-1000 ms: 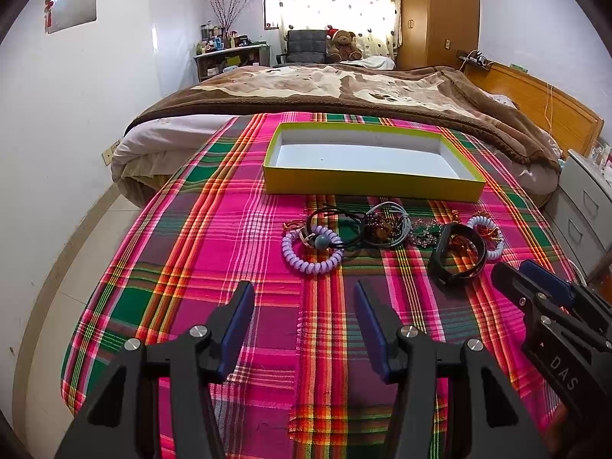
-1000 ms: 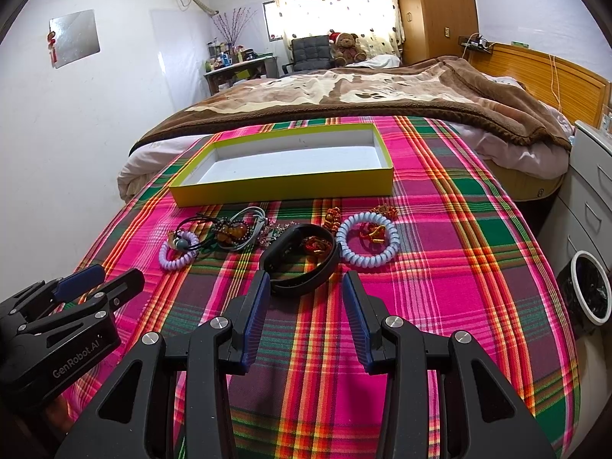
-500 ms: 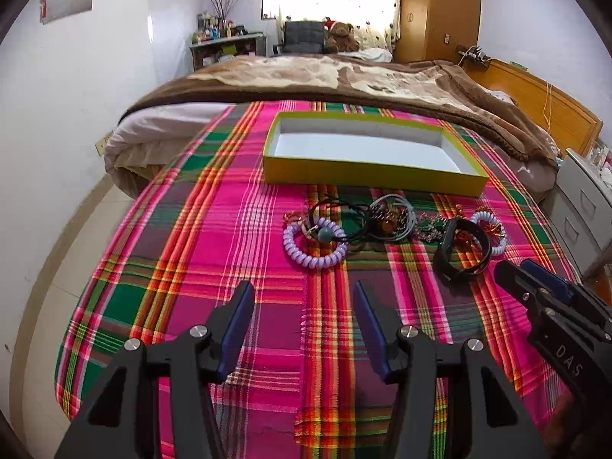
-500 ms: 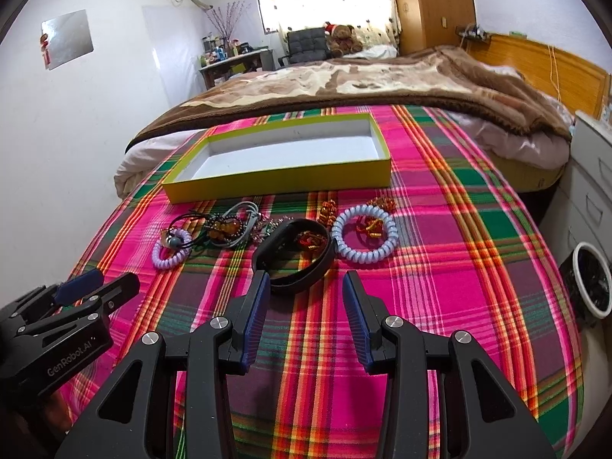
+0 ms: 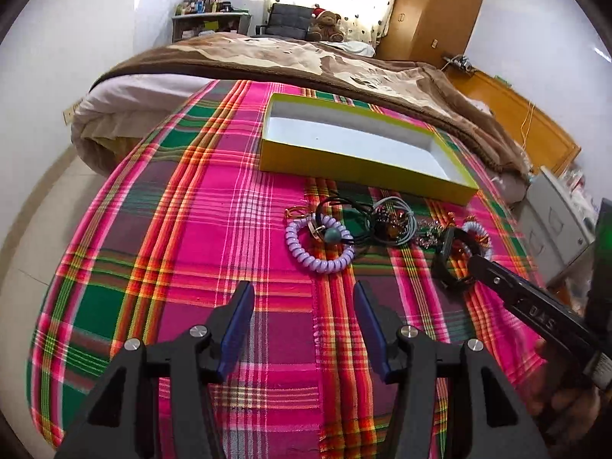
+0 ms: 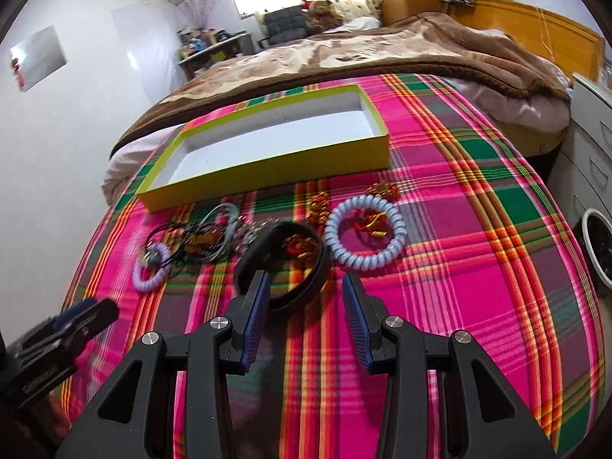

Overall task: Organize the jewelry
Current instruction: 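Grasp the black wristband with the right tool while the left tool grasps the black cord with teal bead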

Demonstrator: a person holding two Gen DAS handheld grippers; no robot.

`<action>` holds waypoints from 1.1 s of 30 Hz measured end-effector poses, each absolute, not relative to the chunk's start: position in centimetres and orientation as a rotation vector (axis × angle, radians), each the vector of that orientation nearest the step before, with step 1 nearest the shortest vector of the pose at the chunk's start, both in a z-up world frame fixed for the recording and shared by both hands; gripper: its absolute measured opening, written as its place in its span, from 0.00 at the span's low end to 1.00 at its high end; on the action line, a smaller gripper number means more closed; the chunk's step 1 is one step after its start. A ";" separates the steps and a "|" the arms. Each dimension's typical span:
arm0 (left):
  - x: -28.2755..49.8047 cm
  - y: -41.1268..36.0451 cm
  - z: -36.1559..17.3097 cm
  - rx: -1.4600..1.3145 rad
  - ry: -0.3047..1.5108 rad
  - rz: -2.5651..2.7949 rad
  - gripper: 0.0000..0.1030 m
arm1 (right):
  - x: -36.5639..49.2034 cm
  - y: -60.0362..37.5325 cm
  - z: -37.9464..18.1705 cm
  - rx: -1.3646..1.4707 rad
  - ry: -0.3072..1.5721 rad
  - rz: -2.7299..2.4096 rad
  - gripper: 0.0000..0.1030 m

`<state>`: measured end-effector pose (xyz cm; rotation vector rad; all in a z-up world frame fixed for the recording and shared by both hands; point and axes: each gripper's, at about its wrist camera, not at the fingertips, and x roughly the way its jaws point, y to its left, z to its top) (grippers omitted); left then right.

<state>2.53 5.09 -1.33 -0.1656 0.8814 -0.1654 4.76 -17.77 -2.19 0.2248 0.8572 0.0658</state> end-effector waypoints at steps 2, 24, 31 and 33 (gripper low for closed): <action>2.9 5.3 -1.5 -0.160 0.891 -0.153 0.54 | 5.3 -17.5 -2.4 0.208 0.874 0.056 0.39; 7.3 4.5 -1.4 -0.145 0.969 -0.193 0.53 | 5.1 -20.1 -1.2 0.246 0.816 0.091 0.07; 8.7 3.3 -2.0 -0.110 1.000 -0.190 0.36 | 4.8 -21.1 -0.8 0.258 0.808 0.122 0.07; 8.8 3.0 -2.2 -0.093 1.002 -0.176 0.33 | 4.8 -21.3 -0.8 0.262 0.809 0.120 0.07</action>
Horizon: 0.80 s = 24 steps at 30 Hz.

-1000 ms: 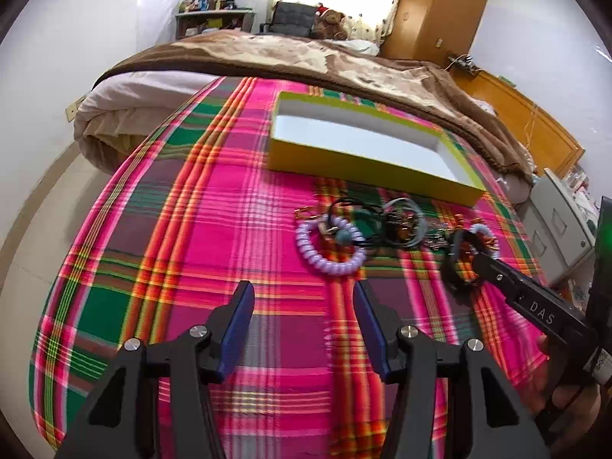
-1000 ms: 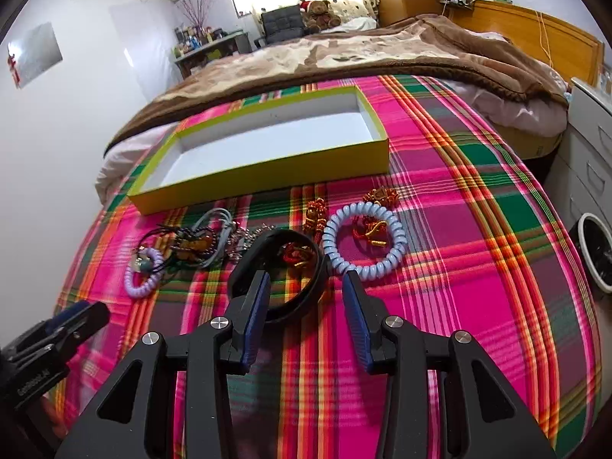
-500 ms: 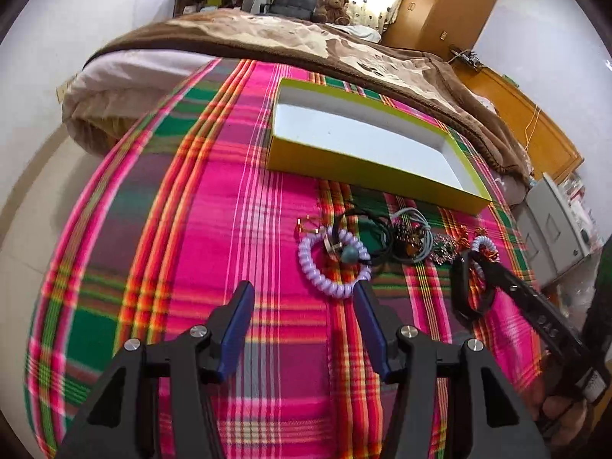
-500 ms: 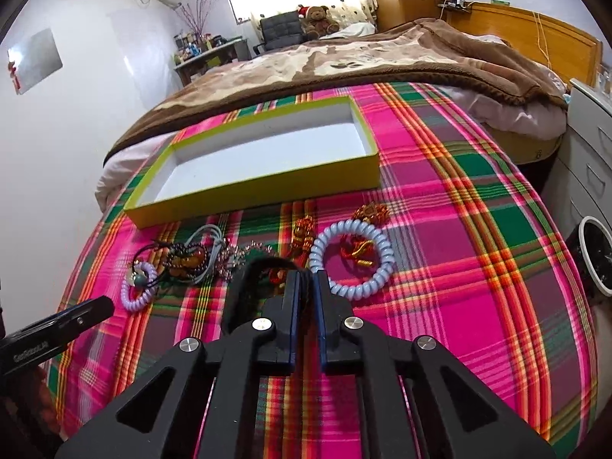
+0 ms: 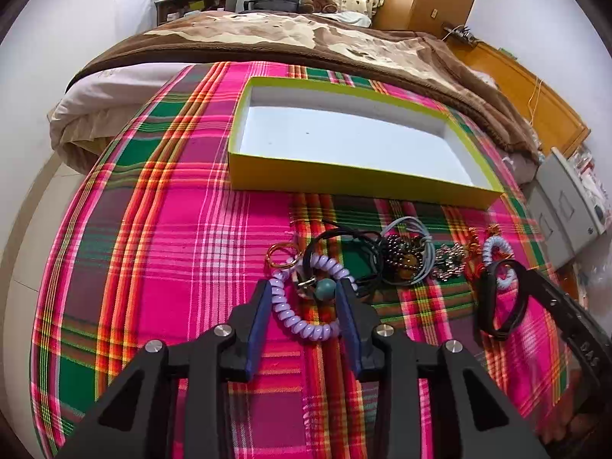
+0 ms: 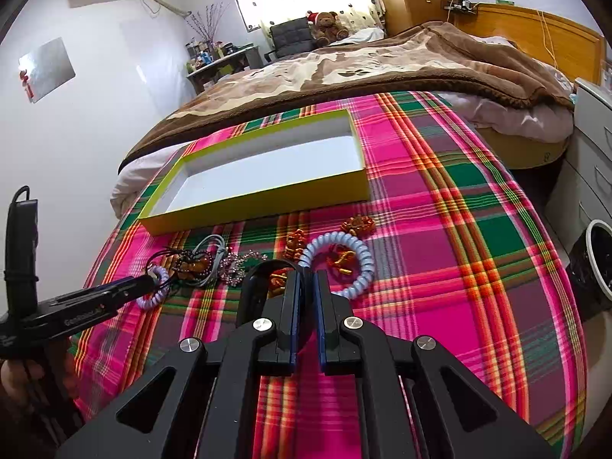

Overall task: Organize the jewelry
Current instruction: 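Grasp the black wristband with the right tool while the left tool grasps the black cord with teal bead, then carry the black wristband with the right tool while the left tool carries the cord into the box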

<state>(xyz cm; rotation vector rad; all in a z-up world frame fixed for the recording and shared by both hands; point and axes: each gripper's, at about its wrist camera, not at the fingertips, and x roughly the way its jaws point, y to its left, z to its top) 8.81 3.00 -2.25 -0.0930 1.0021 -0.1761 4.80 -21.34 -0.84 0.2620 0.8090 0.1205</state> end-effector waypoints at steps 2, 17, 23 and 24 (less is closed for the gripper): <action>8.9 2.7 -2.2 -0.080 0.995 -0.167 0.32 | 4.8 -21.5 -0.9 0.270 0.810 0.122 0.07; 9.8 0.7 -2.0 0.024 0.980 -0.112 0.20 | 4.8 -22.3 -1.1 0.304 0.819 0.151 0.07; 9.5 1.0 -1.8 0.009 0.963 -0.113 0.06 | 4.9 -22.3 -1.2 0.313 0.822 0.154 0.07; 9.4 1.2 -1.6 -0.004 0.958 -0.118 0.06 | 4.9 -22.3 -1.2 0.314 0.822 0.154 0.07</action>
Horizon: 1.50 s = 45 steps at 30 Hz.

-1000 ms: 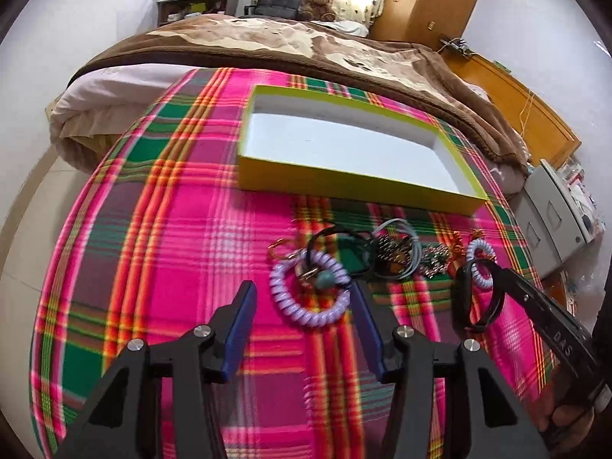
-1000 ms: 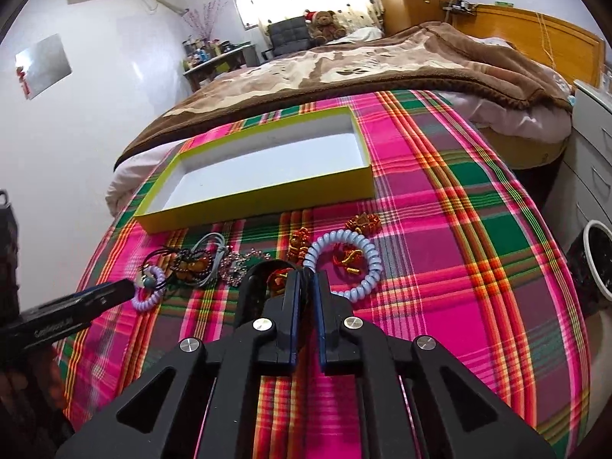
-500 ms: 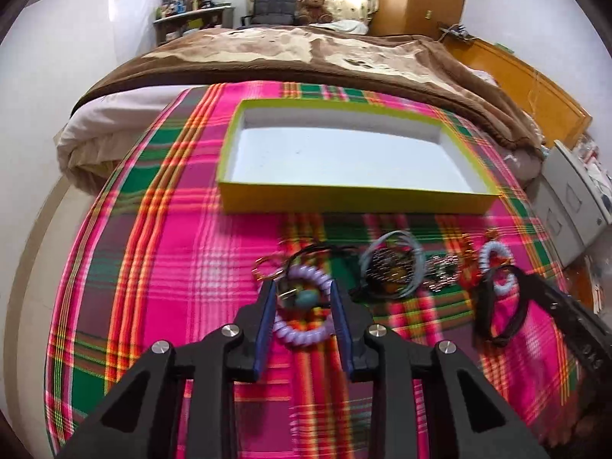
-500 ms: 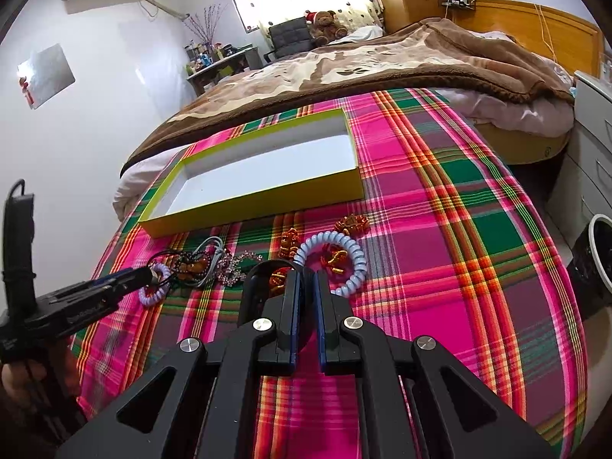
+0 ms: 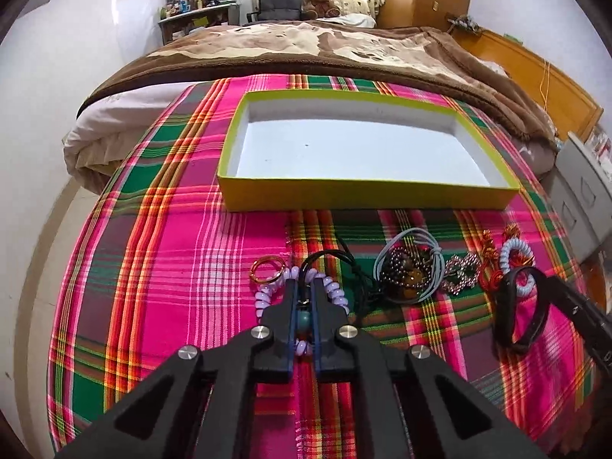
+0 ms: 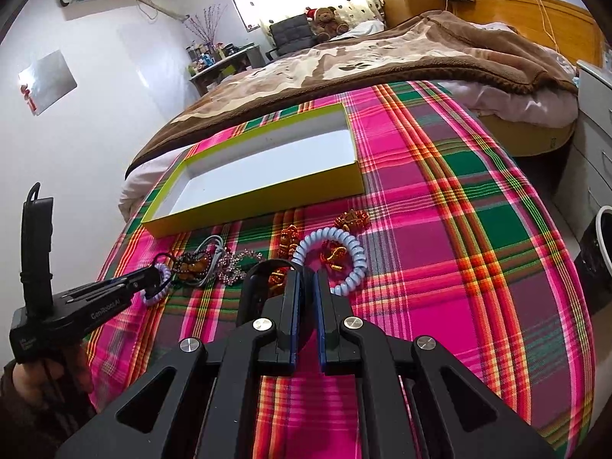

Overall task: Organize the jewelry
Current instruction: 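Carry the black wristband with the right tool while the left tool carries the cord into the box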

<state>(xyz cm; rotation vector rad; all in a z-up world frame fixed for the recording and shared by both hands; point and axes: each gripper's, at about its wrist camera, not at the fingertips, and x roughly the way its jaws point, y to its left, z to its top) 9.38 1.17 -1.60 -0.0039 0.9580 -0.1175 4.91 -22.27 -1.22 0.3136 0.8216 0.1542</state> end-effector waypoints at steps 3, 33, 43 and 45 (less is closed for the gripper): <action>9.0 1.3 -0.6 -0.014 0.924 -0.133 0.06 | 4.9 -22.3 -1.2 0.313 0.821 0.154 0.07; 7.9 1.7 3.2 -0.074 0.835 -0.212 0.06 | 5.3 -23.2 -2.3 0.289 0.923 0.165 0.26; 8.0 1.9 3.5 -0.072 0.837 -0.223 0.06 | 5.5 -22.5 -2.1 0.234 0.916 0.122 0.09; 8.0 1.9 3.6 -0.068 0.834 -0.226 0.06 | 5.3 -22.8 -1.7 0.228 0.897 0.102 0.09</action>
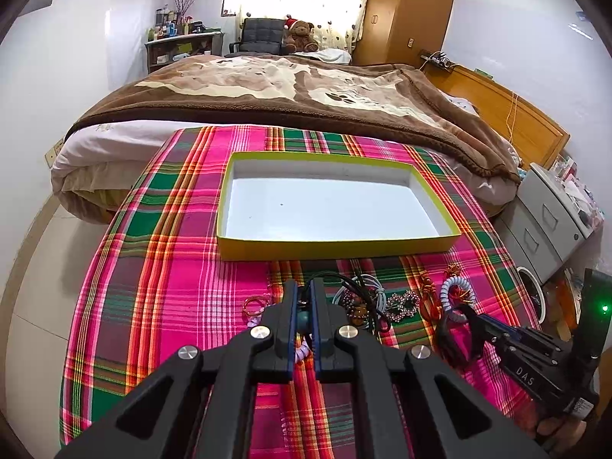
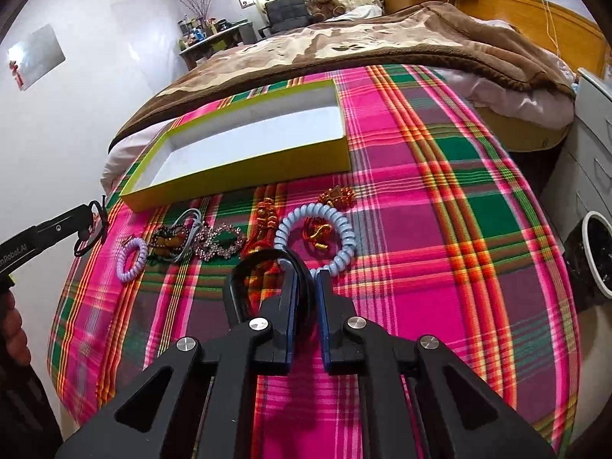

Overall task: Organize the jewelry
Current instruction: 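Carry the black wristband with the right tool while the left tool carries the cord into the box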

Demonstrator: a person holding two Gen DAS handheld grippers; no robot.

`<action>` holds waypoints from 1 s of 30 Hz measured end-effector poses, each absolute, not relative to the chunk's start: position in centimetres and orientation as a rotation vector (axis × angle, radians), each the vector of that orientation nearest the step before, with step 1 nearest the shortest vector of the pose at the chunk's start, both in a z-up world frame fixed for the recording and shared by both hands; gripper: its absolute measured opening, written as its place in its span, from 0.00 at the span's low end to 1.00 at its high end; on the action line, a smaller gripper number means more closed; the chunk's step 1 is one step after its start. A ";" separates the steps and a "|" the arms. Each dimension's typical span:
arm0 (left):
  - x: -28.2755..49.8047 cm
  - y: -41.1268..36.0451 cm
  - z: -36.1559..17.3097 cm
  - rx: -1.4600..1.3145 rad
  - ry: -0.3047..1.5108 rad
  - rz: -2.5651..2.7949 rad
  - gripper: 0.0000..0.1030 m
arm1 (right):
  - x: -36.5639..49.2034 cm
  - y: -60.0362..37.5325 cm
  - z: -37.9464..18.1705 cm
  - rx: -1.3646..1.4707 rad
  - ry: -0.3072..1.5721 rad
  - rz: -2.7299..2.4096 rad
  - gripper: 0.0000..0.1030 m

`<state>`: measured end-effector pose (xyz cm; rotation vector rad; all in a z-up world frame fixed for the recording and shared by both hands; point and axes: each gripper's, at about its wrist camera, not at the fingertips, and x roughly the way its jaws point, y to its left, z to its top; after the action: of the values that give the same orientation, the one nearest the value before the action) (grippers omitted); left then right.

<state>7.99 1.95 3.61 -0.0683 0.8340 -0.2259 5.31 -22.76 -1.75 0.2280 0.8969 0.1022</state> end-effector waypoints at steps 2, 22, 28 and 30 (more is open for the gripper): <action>8.1 2.1 3.7 -0.069 0.833 -0.225 0.06 | 5.1 -23.2 -1.2 0.244 0.876 0.099 0.09; 15.0 3.3 5.1 -0.094 0.824 -0.218 0.06 | 14.1 -25.2 3.7 0.272 0.792 0.120 0.09; 18.6 3.3 4.1 -0.096 0.853 -0.209 0.06 | 18.3 -25.1 2.7 0.256 0.829 0.107 0.09; 19.7 3.2 3.5 -0.091 0.868 -0.205 0.06 | 19.5 -24.8 2.2 0.242 0.845 0.106 0.09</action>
<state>19.71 3.15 3.49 -0.0914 0.8678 -0.2047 19.53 -24.82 2.20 0.2421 0.8449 0.1062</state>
